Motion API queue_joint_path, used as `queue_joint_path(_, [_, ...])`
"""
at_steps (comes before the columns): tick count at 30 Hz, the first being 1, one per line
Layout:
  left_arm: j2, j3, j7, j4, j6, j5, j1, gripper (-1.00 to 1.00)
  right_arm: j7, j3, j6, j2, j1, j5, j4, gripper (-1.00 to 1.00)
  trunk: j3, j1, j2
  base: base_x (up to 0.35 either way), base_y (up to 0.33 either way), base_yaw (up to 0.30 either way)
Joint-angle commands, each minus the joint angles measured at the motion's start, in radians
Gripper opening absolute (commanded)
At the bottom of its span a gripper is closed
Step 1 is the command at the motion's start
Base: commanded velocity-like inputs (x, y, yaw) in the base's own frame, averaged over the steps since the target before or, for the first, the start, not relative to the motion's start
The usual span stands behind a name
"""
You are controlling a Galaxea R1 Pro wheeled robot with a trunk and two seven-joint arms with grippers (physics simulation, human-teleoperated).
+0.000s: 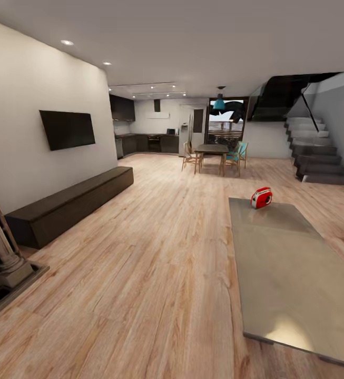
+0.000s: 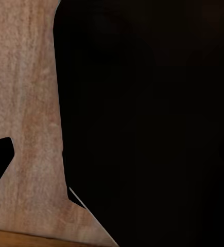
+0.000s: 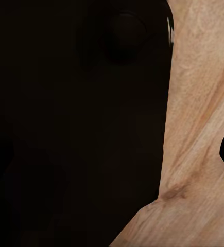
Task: Turn on the radio receiver that's on the table in the living room.
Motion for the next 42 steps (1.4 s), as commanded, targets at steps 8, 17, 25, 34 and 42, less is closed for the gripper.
queue_joint_path(8, [-0.002,0.01,0.001,-0.036,-0.006,-0.006,0.001,1.0,0.005,0.007,-0.044,-0.007,-0.002,0.01,0.001,1.0,0.0,0.0,0.0,0.0,0.0,0.0])
queue_joint_path(17, [0.004,0.008,-0.011,-0.041,-0.004,0.029,0.001,1.0,0.006,0.008,-0.09,-0.008,-0.002,0.01,0.001,1.0,0.0,0.0,0.0,0.193,0.0,0.0])
queue_joint_path(25, [0.005,0.007,-0.012,-0.04,-0.004,0.074,0.001,1.0,-0.001,0.007,-0.089,-0.003,-0.002,0.007,0.001,1.0,0.0,0.0,0.0,0.319,0.0,0.0])
queue_joint_path(34, [0.005,0.007,-0.012,-0.041,-0.004,0.084,0.001,1.0,-0.003,0.007,-0.087,-0.003,-0.002,0.006,0.001,1.0,0.0,0.0,0.0,0.324,0.0,0.0])
queue_joint_path(42, [0.007,0.007,-0.007,-0.041,-0.003,0.086,0.001,1.0,-0.003,0.007,-0.089,-0.004,-0.002,0.007,0.001,1.0,0.0,0.0,0.0,0.324,0.0,0.0])
